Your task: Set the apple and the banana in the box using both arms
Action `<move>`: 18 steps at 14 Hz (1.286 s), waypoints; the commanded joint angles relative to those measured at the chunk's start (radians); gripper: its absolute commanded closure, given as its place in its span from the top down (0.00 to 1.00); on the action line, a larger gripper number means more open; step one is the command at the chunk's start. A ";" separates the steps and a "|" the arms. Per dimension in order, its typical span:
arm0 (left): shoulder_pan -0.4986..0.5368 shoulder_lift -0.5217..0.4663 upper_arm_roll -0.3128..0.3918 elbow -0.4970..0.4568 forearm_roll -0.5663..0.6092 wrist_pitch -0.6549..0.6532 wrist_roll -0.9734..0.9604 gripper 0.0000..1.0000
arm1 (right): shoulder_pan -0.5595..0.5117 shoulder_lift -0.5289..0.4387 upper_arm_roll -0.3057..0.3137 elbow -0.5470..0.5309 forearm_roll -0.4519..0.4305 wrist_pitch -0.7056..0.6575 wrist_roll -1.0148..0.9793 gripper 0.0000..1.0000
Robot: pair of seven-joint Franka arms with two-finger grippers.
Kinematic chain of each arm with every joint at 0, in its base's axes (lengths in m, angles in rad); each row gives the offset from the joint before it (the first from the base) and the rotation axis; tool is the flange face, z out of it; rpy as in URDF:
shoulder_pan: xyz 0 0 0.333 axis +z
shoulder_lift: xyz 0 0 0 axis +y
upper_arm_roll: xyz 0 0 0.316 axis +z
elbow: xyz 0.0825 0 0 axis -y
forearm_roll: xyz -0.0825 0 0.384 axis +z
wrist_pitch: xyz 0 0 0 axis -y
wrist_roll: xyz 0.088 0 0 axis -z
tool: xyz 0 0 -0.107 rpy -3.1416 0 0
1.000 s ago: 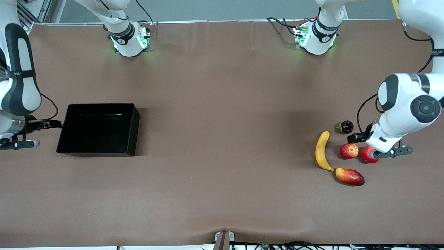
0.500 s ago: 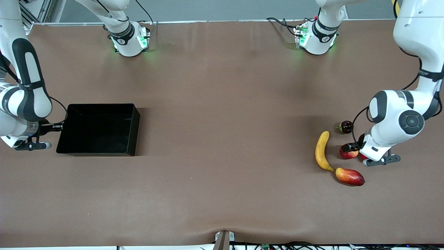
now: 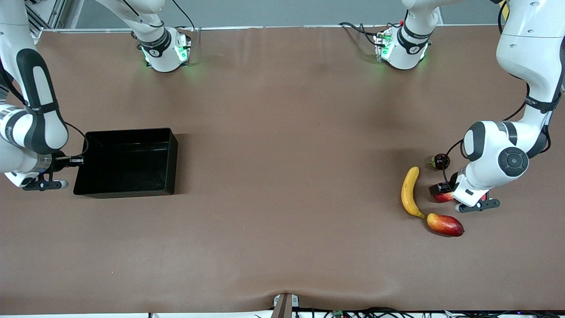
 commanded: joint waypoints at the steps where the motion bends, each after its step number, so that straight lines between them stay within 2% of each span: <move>1: 0.002 -0.006 -0.003 -0.010 0.022 0.005 -0.002 0.79 | -0.014 -0.018 0.011 0.128 0.122 -0.194 -0.006 0.00; 2: 0.002 -0.003 -0.004 -0.008 0.022 0.005 -0.002 0.64 | -0.006 -0.018 0.011 0.170 0.141 -0.246 0.000 0.00; 4: -0.001 -0.006 -0.004 -0.008 0.022 0.002 -0.003 0.07 | 0.003 -0.018 0.012 0.210 0.199 -0.316 0.031 0.00; 5: -0.002 -0.015 -0.004 -0.011 0.022 -0.003 -0.014 0.00 | 0.014 -0.018 0.014 0.213 0.244 -0.342 0.041 0.00; 8: 0.001 -0.073 -0.009 0.000 0.022 -0.070 0.003 0.00 | 0.153 -0.032 0.012 0.210 0.259 -0.353 0.081 0.00; 11: 0.001 -0.173 -0.019 0.006 0.018 -0.202 0.012 0.00 | 0.317 -0.037 0.016 0.233 0.264 -0.347 0.351 0.00; 13: 0.002 -0.222 -0.030 0.027 0.007 -0.285 0.009 0.00 | 0.441 -0.035 0.012 0.248 0.288 -0.328 0.461 0.00; 15: 0.002 -0.236 -0.032 0.056 0.007 -0.334 0.009 0.00 | 0.501 -0.031 0.012 0.244 0.354 -0.273 0.532 0.00; 18: -0.001 -0.279 -0.041 0.070 -0.007 -0.386 -0.005 0.00 | 0.651 -0.017 0.012 0.239 0.359 -0.177 0.668 0.00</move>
